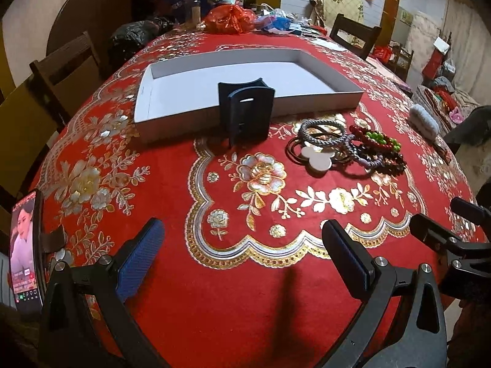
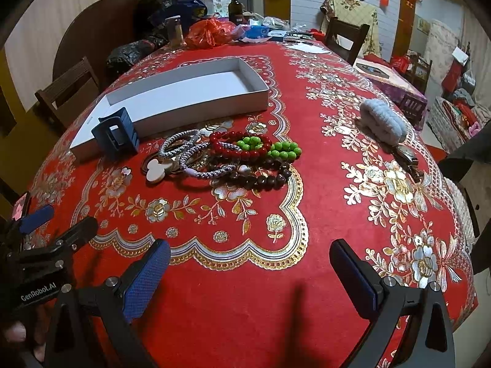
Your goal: Organize jewelry
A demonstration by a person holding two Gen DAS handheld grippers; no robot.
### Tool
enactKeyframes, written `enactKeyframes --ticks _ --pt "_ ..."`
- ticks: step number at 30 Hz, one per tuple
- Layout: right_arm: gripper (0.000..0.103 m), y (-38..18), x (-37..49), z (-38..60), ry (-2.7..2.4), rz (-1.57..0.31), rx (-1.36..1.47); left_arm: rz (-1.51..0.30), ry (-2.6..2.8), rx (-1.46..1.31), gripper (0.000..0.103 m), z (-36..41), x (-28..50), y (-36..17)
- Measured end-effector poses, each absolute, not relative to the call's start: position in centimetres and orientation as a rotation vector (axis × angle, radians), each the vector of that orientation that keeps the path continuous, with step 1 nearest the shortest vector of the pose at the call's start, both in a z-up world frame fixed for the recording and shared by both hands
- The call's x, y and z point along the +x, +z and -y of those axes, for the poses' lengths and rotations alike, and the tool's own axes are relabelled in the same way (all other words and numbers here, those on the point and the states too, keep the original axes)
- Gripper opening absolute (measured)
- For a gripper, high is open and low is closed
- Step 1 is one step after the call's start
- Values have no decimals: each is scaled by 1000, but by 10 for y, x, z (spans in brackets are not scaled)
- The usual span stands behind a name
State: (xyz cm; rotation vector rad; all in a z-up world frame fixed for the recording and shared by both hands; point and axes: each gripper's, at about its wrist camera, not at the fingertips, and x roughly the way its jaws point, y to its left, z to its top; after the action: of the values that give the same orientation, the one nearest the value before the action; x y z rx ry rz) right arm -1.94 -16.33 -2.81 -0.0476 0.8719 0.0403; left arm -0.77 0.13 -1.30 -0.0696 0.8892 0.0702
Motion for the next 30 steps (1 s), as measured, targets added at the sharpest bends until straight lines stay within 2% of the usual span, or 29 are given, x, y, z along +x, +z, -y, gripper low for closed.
enactKeyframes --ticks 30 --pt "103 -26 -21 163 44 -868 -43 -901 86 -155 103 -9 -11 -17"
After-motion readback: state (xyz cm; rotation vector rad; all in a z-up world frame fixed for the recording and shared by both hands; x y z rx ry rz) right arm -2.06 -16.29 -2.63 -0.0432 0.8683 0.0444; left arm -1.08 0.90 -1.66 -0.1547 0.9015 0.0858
